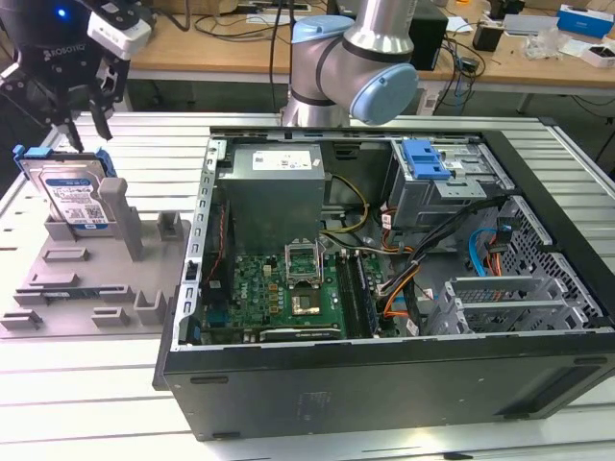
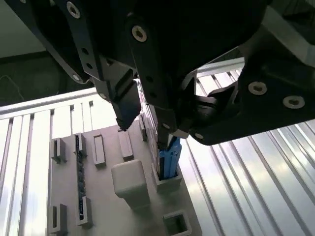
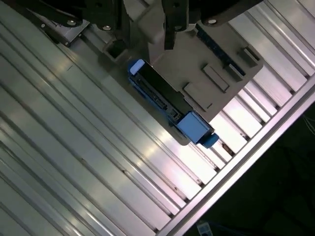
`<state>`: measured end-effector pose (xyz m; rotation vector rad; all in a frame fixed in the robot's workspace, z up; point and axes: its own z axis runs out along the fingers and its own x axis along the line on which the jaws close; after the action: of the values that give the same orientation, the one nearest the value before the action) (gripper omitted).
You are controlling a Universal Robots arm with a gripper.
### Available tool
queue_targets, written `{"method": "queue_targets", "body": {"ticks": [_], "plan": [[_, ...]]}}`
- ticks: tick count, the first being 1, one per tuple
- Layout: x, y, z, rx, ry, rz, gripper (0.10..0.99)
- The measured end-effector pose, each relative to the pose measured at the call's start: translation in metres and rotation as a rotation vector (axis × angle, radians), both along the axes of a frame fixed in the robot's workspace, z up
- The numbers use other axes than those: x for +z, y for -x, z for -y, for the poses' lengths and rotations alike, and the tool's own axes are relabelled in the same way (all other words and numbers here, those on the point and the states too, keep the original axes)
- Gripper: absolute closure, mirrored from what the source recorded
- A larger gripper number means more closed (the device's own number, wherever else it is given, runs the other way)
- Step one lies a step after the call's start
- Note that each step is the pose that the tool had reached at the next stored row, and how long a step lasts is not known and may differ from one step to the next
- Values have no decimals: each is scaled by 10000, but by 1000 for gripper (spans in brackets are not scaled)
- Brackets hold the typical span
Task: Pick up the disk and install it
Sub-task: 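Pick up the disk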
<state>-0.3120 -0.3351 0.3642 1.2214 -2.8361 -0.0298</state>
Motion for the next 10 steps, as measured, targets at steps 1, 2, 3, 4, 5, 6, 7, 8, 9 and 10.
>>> {"method": "queue_targets", "body": {"ticks": [1, 2, 3, 4, 5, 6, 7, 8, 9, 10], "plan": [[-4, 0, 0, 230, 3, 0, 671], [-8, 0, 0, 445, 10, -1, 612], [-12, 0, 0, 630, 19, 0, 545], [-15, 0, 0, 905, 33, 2, 545], [-20, 0, 0, 1567, 58, 45, 545], [-27, 0, 0, 1949, 70, 96, 545], [-28, 0, 0, 2094, 76, 115, 545], [-31, 0, 0, 2250, 81, 136, 545], [-33, 0, 0, 2475, 90, 165, 545], [-35, 0, 0, 2681, 96, 189, 545]]}}
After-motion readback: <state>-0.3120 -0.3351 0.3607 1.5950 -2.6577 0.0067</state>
